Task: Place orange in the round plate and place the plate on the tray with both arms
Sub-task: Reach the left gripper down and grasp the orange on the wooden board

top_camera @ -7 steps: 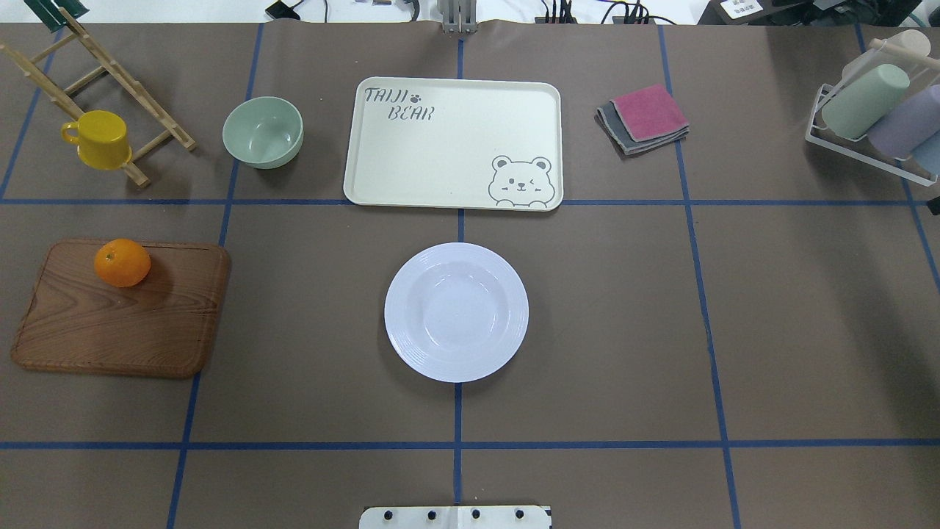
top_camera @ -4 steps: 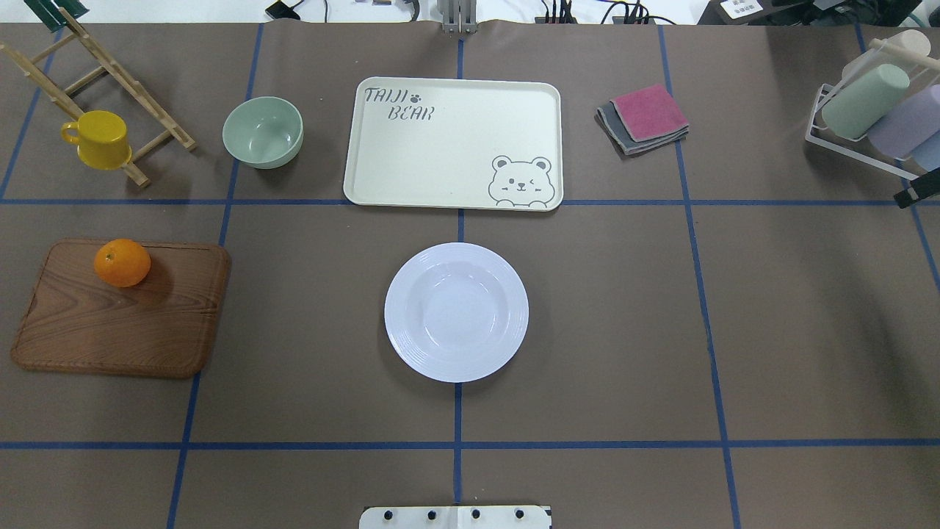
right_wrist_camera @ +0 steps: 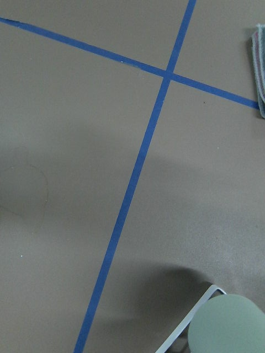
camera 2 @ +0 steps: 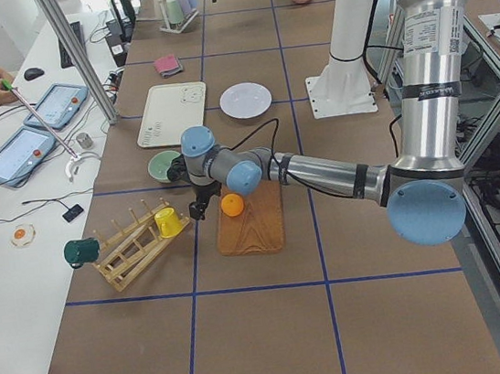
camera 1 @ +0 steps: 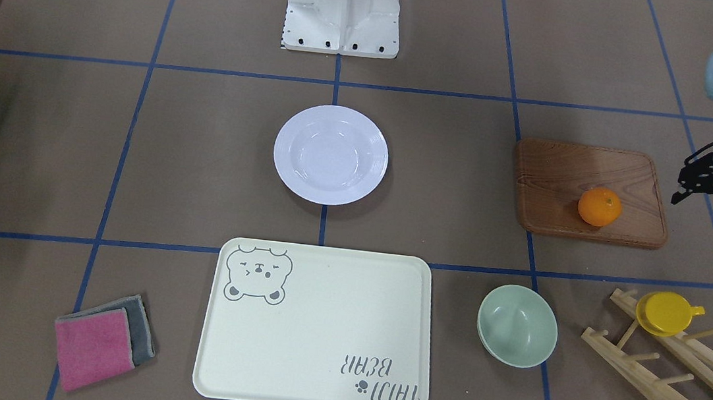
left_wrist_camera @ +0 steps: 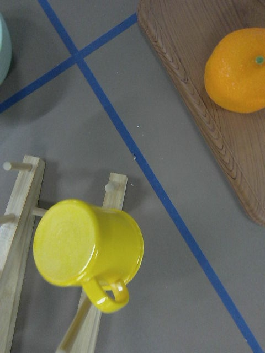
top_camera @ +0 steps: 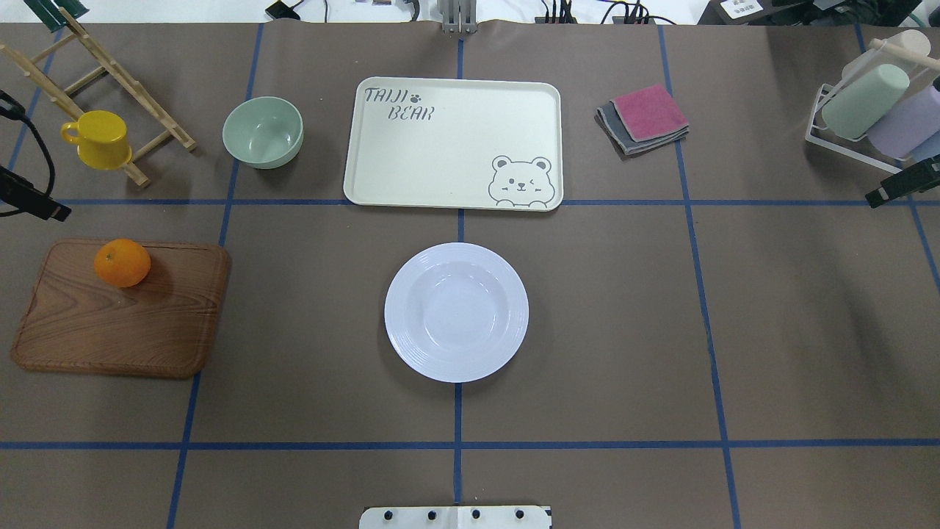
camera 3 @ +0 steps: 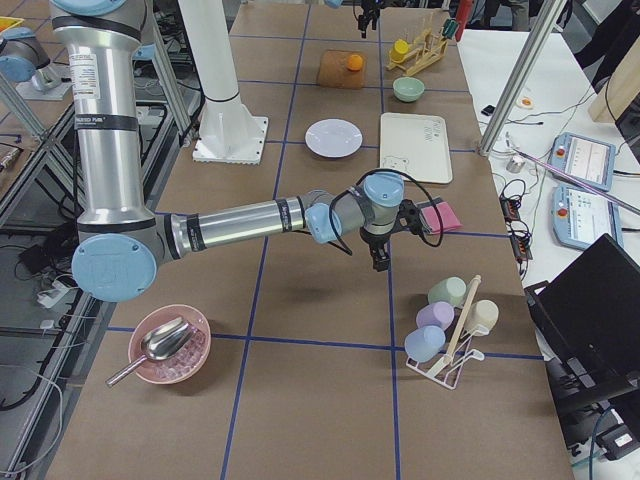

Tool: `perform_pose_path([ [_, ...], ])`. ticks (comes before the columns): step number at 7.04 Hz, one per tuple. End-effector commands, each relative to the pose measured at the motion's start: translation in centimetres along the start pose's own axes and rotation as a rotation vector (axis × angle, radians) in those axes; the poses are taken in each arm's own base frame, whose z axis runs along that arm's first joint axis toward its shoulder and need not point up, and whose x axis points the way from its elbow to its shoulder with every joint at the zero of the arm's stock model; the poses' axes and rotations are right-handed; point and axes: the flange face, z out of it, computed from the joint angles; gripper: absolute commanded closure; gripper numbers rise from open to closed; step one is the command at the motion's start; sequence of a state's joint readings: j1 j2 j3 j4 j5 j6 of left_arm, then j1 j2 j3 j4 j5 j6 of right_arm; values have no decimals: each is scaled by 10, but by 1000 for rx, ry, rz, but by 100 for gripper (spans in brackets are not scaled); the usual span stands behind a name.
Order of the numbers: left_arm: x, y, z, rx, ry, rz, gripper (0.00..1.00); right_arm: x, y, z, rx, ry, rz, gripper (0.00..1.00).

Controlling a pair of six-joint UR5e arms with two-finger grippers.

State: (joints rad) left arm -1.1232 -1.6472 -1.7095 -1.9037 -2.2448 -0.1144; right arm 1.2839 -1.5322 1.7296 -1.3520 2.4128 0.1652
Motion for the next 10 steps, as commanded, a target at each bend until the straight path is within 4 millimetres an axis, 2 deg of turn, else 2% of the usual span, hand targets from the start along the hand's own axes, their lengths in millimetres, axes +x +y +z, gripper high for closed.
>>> perform_pose_path([
  [1,38,-3,31,-41,26,7,1,-3,0,7,-9,-3,-11,0],
  [3,52,-2,40,-61,44,20,1,-1,2,10,-15,-3,-6,0],
  [4,53,0,47,-73,45,21,1,1,3,12,-20,-2,-1,0],
  [6,68,7,67,-110,53,45,1,2,3,13,-22,-2,1,0],
  [8,68,10,82,-138,54,48,1,7,4,17,-30,0,10,0],
  [10,69,11,89,-139,14,59,1,9,4,19,-33,0,12,0],
])
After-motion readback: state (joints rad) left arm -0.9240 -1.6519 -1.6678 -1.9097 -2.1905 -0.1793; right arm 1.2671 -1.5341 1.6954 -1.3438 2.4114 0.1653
